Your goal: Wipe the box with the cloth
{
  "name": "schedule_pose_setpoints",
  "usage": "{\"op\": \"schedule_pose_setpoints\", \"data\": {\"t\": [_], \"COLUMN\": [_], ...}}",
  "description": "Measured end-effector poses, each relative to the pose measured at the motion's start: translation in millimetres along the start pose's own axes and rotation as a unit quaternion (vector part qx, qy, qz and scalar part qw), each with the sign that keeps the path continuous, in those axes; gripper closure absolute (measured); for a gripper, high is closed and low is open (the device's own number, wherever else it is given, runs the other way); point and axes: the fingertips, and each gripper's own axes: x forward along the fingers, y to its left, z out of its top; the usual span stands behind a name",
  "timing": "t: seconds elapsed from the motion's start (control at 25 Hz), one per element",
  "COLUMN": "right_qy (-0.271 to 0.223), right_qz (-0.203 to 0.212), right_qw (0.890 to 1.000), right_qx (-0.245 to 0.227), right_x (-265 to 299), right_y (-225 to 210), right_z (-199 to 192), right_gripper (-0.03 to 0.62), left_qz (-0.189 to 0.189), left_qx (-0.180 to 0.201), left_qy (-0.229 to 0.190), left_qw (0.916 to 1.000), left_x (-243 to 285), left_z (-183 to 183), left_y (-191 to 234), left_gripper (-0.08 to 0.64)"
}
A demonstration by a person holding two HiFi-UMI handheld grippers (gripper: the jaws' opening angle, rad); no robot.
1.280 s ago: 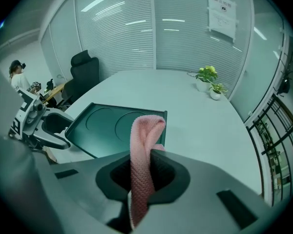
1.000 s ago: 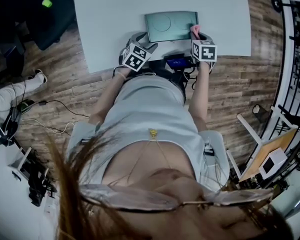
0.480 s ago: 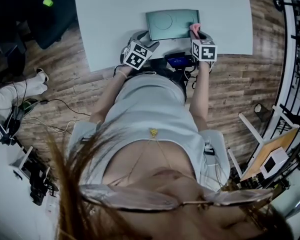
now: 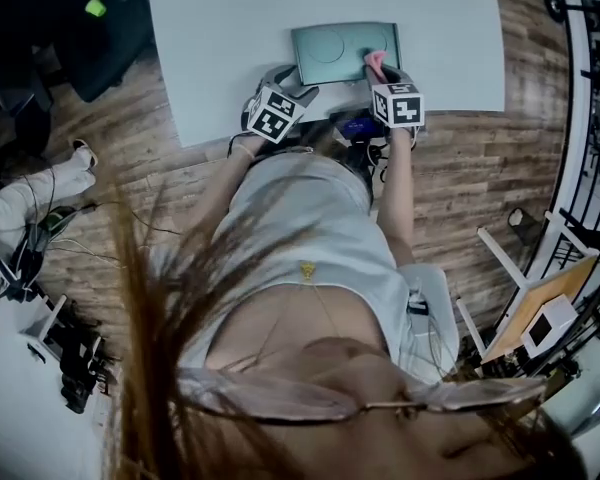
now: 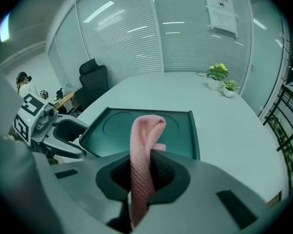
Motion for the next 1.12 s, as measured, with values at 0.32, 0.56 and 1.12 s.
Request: {"op": "schedule_pose_setpoints", "data": {"t": [0.32,0.56,1.12], "right_qy": [0.005,0.011,0.016], "right_qz": [0.025,0.038,0.07], "right_qw": [0.999,0.998,0.994], "right_qx": [-0.022,-0.041,-0.078], "right_x": [10,17,22], "right_y": [26,43,79], "right_z": [4,6,10], "right_gripper": [0.551,0.551,0.551], "left_qz": [-0.001,-0.003,-0.007], "left_qx": [0.0,-0.003,-0.004], "left_qy": [0.002,-0.003,-0.001], "left_qw": [1.0,1.0,1.0], "left_x": [3,6,4], "left_z": [-1,-1,-1], "left_y": [1,3,0], "left_gripper": [0.275,0.275,0.275]}}
